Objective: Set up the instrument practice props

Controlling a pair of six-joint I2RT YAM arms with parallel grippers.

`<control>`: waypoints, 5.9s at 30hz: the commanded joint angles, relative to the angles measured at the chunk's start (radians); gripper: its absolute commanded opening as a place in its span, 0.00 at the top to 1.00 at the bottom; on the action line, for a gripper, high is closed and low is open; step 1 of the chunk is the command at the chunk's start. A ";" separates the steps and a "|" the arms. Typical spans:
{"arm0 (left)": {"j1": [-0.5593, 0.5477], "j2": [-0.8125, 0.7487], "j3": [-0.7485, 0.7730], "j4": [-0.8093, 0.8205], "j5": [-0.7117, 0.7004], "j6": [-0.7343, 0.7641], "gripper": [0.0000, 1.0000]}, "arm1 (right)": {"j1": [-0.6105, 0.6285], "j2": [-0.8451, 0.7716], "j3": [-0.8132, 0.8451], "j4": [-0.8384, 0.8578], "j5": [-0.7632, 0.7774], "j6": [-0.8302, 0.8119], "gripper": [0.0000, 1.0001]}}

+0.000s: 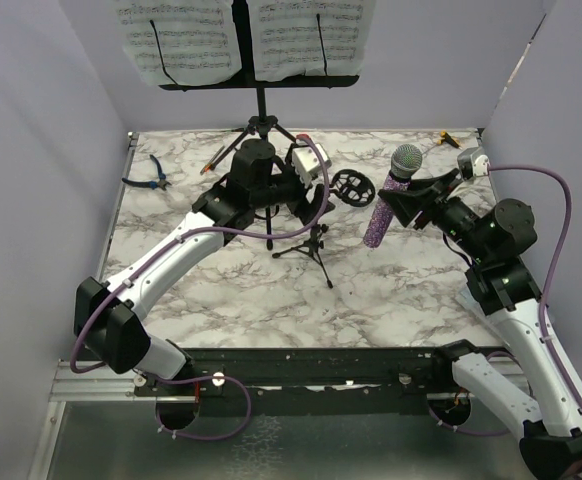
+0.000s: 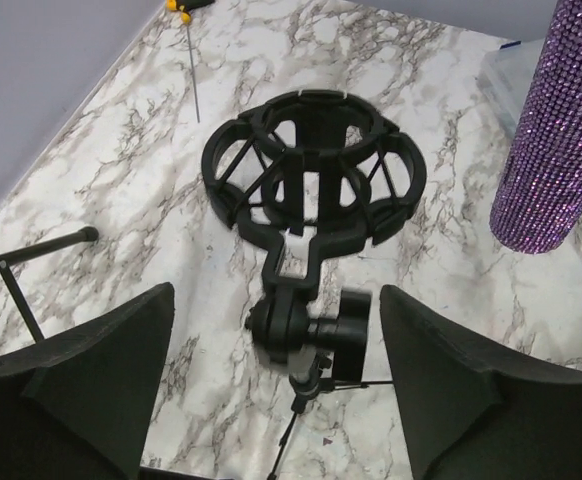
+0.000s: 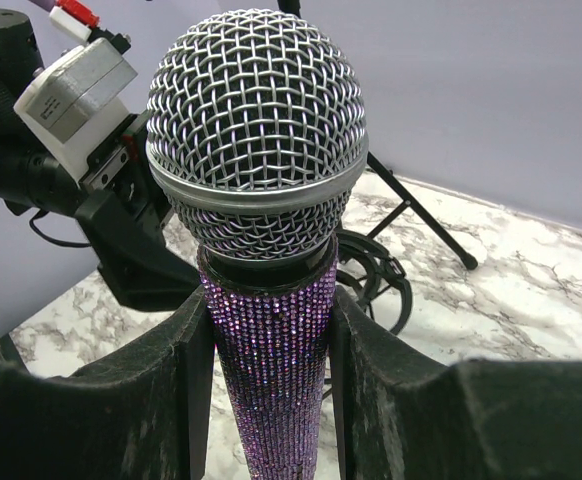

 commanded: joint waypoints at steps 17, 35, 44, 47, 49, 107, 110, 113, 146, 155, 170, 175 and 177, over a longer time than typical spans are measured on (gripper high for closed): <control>-0.009 -0.084 -0.041 0.295 0.000 -0.197 0.19 | -0.004 0.015 0.037 0.026 -0.008 -0.003 1.00; -0.009 -0.053 -0.259 0.310 -0.100 -0.203 0.74 | -0.004 0.038 0.039 0.052 -0.029 0.021 1.00; -0.009 -0.016 -0.334 0.299 -0.089 -0.210 0.78 | -0.003 0.057 0.035 0.080 -0.043 0.039 1.00; -0.009 0.000 -0.328 0.286 -0.076 -0.210 0.78 | -0.004 0.057 0.033 0.088 -0.041 0.042 1.00; -0.009 0.008 -0.324 0.272 -0.068 -0.192 0.78 | -0.003 0.057 0.031 0.092 -0.038 0.044 1.00; 0.443 -0.360 -0.575 0.324 -0.241 -0.674 0.01 | -0.004 0.144 -0.170 0.424 0.064 0.194 1.00; 0.442 -0.358 -0.577 0.281 -0.311 -0.651 0.01 | -0.004 0.154 -0.182 0.455 0.099 0.212 1.00; 0.443 -0.359 -0.587 0.257 -0.349 -0.650 0.01 | -0.004 0.159 -0.199 0.485 0.140 0.239 1.00; 0.470 -0.372 -0.628 0.251 -0.323 -0.655 0.02 | -0.003 0.302 -0.155 0.680 0.301 0.314 1.00; 0.485 -0.369 -0.627 0.254 -0.304 -0.667 0.02 | -0.004 0.352 -0.154 0.695 0.313 0.299 1.00; 0.500 -0.364 -0.626 0.262 -0.273 -0.680 0.02 | -0.004 0.415 -0.130 0.708 0.302 0.264 1.00; 0.504 -0.362 -0.628 0.270 -0.263 -0.685 0.02 | -0.003 0.424 -0.114 0.697 0.251 0.209 1.00; 0.504 -0.362 -0.629 0.272 -0.262 -0.688 0.02 | -0.004 0.435 -0.100 0.683 0.191 0.183 1.00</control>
